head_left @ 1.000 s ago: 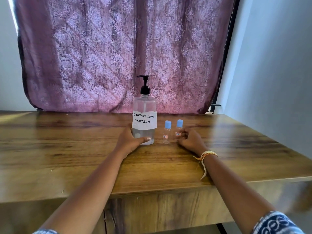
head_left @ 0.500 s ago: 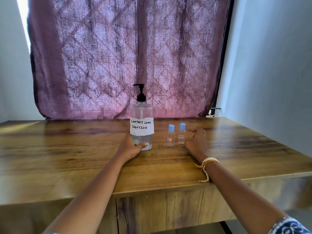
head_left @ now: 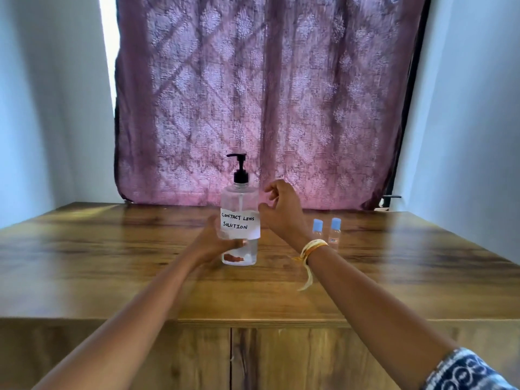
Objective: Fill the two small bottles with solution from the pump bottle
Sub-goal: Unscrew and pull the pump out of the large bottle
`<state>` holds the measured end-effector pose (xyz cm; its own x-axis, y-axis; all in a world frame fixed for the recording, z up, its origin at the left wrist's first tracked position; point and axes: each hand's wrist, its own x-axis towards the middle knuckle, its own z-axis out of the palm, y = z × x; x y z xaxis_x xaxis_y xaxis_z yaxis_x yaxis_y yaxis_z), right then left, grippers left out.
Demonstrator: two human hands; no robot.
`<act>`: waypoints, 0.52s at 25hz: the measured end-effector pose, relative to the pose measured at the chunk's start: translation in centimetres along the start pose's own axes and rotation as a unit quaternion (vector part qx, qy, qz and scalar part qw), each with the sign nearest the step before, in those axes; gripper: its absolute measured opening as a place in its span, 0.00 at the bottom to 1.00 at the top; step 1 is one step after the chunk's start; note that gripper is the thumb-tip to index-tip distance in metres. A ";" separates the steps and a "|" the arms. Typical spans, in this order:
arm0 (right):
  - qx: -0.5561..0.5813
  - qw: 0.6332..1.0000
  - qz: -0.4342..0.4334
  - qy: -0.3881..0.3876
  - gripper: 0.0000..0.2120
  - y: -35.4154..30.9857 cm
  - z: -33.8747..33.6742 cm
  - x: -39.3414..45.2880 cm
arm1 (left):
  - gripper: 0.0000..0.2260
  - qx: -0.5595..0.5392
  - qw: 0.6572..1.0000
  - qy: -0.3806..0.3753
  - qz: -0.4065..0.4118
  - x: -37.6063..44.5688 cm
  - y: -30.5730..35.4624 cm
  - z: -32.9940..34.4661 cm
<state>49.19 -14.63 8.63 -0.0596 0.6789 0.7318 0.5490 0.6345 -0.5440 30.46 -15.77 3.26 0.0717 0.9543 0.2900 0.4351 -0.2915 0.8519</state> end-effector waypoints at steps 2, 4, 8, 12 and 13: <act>0.032 0.999 0.011 -0.006 0.16 -2.0 1.1 2.0 | 0.40 -0.010 0.999 0.039 0.017 0.9 2.5 -1.3; 0.052 0.997 0.047 -0.024 0.16 -3.4 1.8 3.8 | 0.41 -0.017 0.997 0.061 0.047 2.1 5.3 -2.2; 0.019 0.996 0.079 -0.027 0.15 -4.2 2.0 5.8 | 0.19 0.031 0.995 0.042 0.082 4.0 7.9 -1.8; 0.022 0.996 0.086 -0.030 0.19 -3.8 1.9 6.4 | 0.19 -0.059 0.991 0.109 0.047 4.7 5.8 -0.4; 0.027 0.996 0.081 -0.031 0.18 -3.7 1.9 6.4 | 0.19 -0.080 0.989 0.118 0.042 4.7 5.5 -0.3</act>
<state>45.22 -11.94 14.55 -0.0260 0.7941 0.6073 0.5096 0.5331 -0.6753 32.93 -12.87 9.47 -0.1179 0.8904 0.4397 0.2872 -0.3933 0.8734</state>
